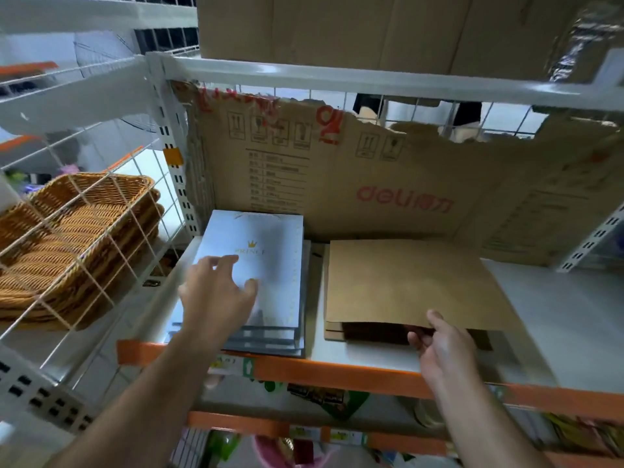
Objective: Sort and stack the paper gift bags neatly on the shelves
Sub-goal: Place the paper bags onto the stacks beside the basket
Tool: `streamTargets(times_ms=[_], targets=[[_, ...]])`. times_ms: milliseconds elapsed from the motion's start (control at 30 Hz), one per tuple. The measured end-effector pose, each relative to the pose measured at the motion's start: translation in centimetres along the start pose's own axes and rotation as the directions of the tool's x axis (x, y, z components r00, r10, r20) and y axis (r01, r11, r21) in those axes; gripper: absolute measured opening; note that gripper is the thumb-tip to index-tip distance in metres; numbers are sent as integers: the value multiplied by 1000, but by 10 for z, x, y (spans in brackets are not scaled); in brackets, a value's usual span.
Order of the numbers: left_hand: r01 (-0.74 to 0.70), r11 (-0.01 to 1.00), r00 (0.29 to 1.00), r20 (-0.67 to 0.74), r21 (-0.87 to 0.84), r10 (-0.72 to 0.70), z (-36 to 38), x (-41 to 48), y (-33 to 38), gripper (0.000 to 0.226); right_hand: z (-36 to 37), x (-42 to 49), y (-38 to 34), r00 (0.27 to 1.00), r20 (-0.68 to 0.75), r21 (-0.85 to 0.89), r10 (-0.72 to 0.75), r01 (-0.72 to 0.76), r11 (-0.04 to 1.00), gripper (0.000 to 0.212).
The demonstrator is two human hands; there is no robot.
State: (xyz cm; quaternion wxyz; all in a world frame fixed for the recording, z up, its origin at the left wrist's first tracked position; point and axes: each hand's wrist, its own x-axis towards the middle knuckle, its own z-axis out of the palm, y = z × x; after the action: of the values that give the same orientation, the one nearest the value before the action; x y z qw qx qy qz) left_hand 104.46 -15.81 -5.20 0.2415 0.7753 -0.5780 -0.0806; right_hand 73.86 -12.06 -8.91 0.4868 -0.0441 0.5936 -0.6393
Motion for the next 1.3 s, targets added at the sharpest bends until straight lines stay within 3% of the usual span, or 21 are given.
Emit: streamTargets(times_ms=[133,300,467,633,800,967,1067,1133,1233,1300], targets=[[-80,995,997,14,-57,81,9,-22,31,52,1,14,-2,996,8,-50,90,-90,995,26],[-81,994,995,48,-78,85,24,-44,59,49,0,25,-3,978,24,-214,209,-199,956,22],[-53,993,995,80,-102,62,34,-61,71,48,-5,41,0,958,94,-354,272,-224,908,37],[-30,995,994,100,-96,40,40,-74,75,48,-10,37,-3,955,125,-419,268,-194,887,21],[-72,989,988,128,-132,89,41,-82,77,50,-21,20,-7,954,141,-444,265,-178,878,22],[-194,969,964,153,-154,217,39,-88,82,49,-32,-3,-14,969,110,-487,221,-141,862,30],[-291,944,929,192,-155,318,38,-97,84,52,-38,-26,-16,986,124,-529,108,-26,848,22],[-383,913,883,232,-142,407,38,-105,84,56,-49,-44,-12,988,147,-607,-46,127,785,17],[-519,847,791,309,-118,528,42,-123,86,62,-75,-76,-7,924,258,-814,-284,366,451,7],[-580,806,738,342,-121,582,47,-137,90,65,-94,-95,-4,901,322,-874,-291,401,276,14]])
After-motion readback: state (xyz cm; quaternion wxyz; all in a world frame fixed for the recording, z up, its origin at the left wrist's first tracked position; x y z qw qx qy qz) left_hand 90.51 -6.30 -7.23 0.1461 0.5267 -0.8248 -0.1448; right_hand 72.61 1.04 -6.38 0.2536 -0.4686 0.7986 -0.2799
